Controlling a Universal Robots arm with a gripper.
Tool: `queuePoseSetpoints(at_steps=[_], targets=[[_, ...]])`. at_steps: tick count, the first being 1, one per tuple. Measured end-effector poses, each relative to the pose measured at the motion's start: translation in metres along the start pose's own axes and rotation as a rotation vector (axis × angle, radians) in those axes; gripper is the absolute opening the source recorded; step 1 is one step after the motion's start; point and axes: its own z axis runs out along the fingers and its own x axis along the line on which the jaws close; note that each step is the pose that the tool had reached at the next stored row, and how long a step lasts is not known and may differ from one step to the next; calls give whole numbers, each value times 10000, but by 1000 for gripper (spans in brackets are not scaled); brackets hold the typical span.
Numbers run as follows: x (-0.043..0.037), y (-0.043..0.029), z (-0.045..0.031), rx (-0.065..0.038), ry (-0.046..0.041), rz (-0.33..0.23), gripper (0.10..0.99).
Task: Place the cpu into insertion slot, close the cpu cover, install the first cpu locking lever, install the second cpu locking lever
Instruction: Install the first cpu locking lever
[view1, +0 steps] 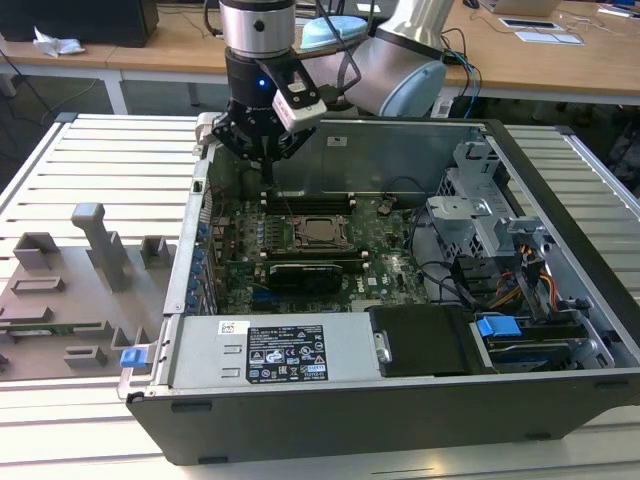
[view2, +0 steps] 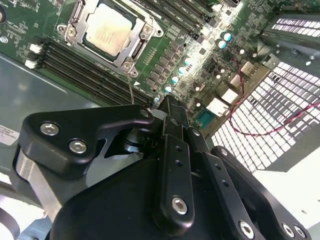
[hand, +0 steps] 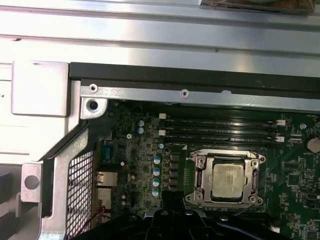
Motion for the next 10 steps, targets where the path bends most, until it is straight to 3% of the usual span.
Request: queuePoseSetpoints(at_steps=[10], targets=[[3,2,111,0,1,0,106]])
